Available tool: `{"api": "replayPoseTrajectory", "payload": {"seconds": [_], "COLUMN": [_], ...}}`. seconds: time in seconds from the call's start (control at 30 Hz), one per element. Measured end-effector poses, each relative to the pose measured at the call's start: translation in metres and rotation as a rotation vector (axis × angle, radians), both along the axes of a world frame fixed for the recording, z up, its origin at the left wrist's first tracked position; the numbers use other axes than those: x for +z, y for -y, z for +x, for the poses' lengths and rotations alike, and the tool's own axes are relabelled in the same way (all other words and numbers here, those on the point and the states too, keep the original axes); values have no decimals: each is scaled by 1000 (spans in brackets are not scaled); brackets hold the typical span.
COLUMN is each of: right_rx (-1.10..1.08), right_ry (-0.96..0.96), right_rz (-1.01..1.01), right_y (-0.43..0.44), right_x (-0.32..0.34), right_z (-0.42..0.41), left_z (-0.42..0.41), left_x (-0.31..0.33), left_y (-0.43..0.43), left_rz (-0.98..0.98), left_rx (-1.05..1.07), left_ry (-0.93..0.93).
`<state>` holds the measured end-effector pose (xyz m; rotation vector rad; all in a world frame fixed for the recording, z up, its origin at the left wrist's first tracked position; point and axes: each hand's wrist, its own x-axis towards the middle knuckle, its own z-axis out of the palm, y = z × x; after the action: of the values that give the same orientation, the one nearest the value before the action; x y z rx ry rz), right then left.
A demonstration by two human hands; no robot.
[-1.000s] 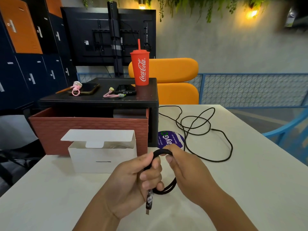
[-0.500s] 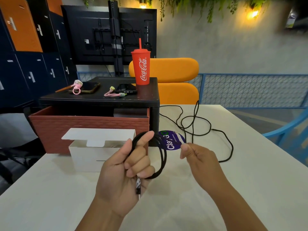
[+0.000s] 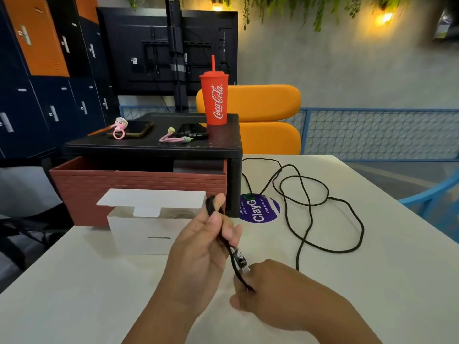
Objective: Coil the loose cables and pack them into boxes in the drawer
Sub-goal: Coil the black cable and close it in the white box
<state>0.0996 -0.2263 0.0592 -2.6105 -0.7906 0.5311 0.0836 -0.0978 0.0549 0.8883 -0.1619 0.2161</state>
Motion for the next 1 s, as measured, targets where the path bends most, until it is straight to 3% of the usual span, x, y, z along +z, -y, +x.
{"api": "replayPoseTrajectory", "payload": {"seconds": [0.2, 0.4, 0.57, 0.63, 0.73, 0.83, 1.0], "right_rx": [101, 132, 37, -49, -180, -261, -67], "right_ry": [0, -53, 134, 192, 232, 266, 367], "right_rz": [-11, 24, 193, 340, 595, 756, 795], "right_y": [9, 12, 24, 30, 36, 41, 29], "right_x": [14, 20, 24, 26, 26, 23, 10], "right_z": [-5, -9, -6, -4, -1, 5, 12], "left_z": [0, 1, 4, 1, -6, -10, -13], "left_x": [-5, -13, -24, -22, -10, 0, 6], "left_y": [7, 9, 7, 9, 14, 12, 10], "left_rz": [654, 939, 1204, 1171, 910, 770, 331], "left_rx": [253, 377, 268, 149, -74, -220, -364], "left_ry": [80, 85, 91, 52, -64, -92, -171]}}
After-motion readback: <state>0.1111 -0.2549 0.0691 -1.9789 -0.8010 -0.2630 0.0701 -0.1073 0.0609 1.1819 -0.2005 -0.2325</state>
